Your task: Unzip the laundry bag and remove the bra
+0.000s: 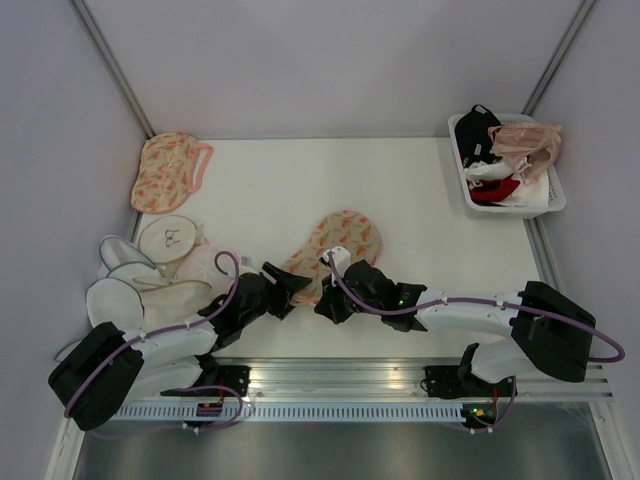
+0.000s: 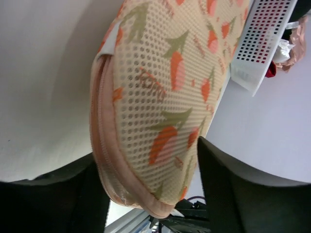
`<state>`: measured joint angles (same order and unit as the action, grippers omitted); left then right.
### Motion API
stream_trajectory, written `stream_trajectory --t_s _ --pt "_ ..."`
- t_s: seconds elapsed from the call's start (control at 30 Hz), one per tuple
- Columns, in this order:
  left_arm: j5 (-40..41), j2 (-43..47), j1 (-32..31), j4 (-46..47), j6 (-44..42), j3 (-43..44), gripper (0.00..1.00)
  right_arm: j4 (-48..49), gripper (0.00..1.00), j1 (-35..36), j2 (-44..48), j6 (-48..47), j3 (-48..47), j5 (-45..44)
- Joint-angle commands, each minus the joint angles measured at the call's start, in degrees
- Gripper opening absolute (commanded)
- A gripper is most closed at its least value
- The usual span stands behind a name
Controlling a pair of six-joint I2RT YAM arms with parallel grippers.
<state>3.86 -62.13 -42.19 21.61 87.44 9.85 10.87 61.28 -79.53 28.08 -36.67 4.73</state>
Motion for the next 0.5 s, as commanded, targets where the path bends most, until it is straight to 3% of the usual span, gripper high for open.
stream_trajectory --t_s 0.0,0.03,0.07,0.2,0.33,0.47 --pt "4.1 2.0 -0.2 2.9 0.8 2.2 0.67 -0.6 0.00 0.2 0.8 -1.4 -0.3 0.9" --pt "4.1 2.3 -0.2 2.8 0.5 2.3 0.59 -0.7 0.00 0.1 1.0 -1.2 -0.2 0.6" --pt "4.0 2.2 -0.3 2.9 0.2 2.5 0.38 -0.9 0.00 0.1 1.1 -1.0 0.2 0.3" --pt "2.7 1.1 -0.3 2.8 -0.2 3.1 0.04 -1.8 0.01 0.2 1.1 -0.7 -0.1 -1.1" --pt "2.5 0.8 -0.1 2.6 -1.7 3.1 0.02 -9.3 0.00 0.2 1.0 -0.8 -2.0 -6.6" --pt "0.8 2.2 1.1 1.3 -4.9 3.0 0.02 -24.1 0.00 0.1 -0.7 0.8 -6.8 -21.5"
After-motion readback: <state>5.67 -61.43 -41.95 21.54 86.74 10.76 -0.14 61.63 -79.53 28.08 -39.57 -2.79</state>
